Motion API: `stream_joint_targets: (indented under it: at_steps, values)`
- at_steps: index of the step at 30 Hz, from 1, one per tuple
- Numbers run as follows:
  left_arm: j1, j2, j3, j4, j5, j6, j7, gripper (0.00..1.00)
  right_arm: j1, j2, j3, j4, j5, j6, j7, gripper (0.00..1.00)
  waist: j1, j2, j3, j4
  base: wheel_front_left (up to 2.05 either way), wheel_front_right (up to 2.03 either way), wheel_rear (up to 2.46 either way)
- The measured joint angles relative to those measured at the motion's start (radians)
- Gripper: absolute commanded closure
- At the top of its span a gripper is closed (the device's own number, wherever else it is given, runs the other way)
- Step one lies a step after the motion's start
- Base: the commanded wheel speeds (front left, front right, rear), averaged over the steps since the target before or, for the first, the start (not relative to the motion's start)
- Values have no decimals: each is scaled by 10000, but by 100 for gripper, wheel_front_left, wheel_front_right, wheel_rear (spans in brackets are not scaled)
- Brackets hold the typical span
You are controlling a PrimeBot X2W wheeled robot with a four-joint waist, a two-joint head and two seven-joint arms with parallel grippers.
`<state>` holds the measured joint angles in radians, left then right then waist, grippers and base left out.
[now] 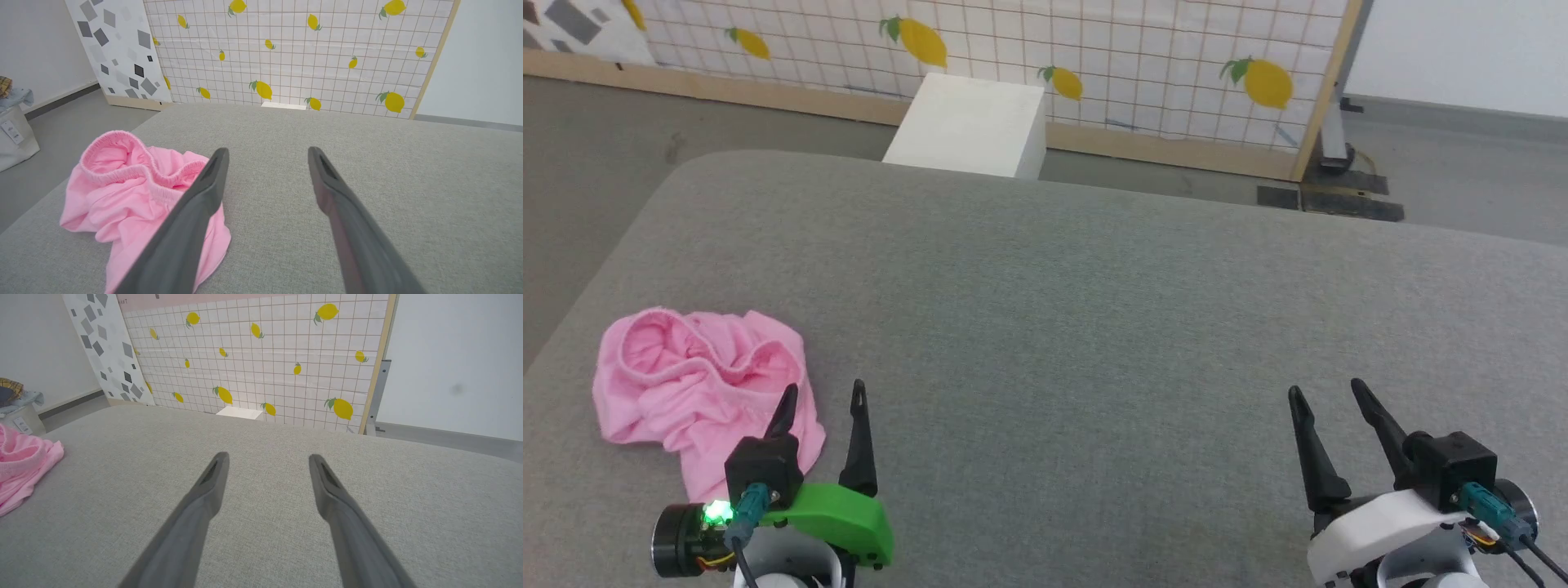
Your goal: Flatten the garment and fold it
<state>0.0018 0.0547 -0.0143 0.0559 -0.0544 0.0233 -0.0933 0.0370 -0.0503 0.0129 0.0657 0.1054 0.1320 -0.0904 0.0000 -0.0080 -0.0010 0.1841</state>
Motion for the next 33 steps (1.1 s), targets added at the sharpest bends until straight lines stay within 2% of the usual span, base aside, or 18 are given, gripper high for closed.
stream_joint_targets:
  at_steps: [15,33]
  values:
    - [246,0,44,113,-337,15,-326,0,60,0,192,334,458,0,-334,0,0,0,-109,1091,0,0,0]
    - [510,0,33,286,-426,117,-671,0,232,0,345,709,639,0,-690,0,0,0,-168,2095,0,0,0]
